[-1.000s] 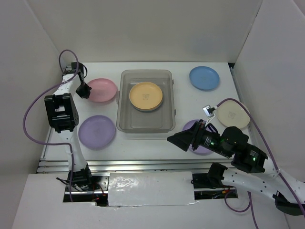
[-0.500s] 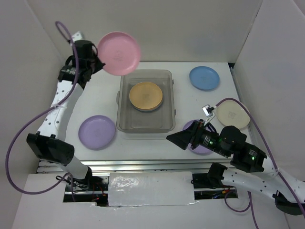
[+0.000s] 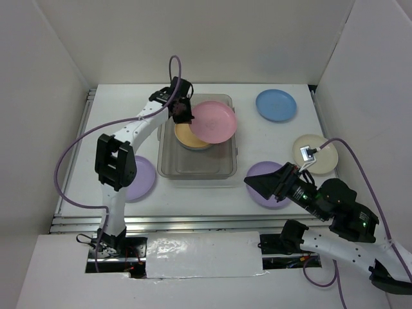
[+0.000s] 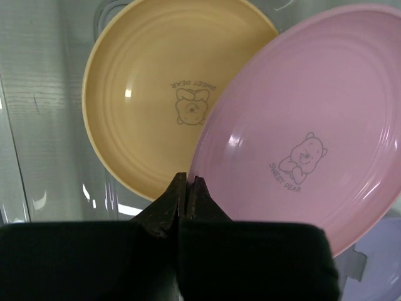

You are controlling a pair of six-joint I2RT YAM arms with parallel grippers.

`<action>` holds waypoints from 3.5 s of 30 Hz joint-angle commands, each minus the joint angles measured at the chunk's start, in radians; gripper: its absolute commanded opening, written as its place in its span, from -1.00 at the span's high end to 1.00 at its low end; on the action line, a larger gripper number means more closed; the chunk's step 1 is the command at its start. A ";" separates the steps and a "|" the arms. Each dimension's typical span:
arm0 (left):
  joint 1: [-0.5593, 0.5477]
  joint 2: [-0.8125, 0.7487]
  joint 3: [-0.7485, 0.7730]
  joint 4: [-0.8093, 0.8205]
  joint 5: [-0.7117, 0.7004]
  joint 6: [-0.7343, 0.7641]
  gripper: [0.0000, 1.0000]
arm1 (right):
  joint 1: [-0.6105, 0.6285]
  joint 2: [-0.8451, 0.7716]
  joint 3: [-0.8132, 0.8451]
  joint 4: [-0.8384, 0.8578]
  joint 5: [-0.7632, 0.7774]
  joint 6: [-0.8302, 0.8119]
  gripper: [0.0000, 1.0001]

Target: Place the plates into the plastic bin on the countertop

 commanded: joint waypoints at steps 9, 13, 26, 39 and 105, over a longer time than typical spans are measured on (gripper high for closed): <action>0.077 -0.029 -0.074 0.069 -0.048 -0.062 1.00 | 0.001 -0.008 -0.001 -0.014 0.014 0.005 -1.00; 0.106 0.006 -0.040 0.046 -0.045 -0.062 1.00 | 0.001 0.010 -0.014 0.011 -0.003 0.003 -1.00; 0.075 -0.110 -0.096 0.095 -0.048 -0.036 -0.46 | 0.001 0.053 -0.012 0.038 -0.025 -0.011 -1.00; 0.110 -0.497 -0.030 -0.247 -0.332 -0.021 -0.99 | -0.057 0.312 0.040 -0.259 0.349 0.127 -1.00; 0.382 -1.101 -0.919 -0.022 -0.208 0.145 -0.98 | -0.059 0.779 -0.017 -0.400 0.489 0.244 1.00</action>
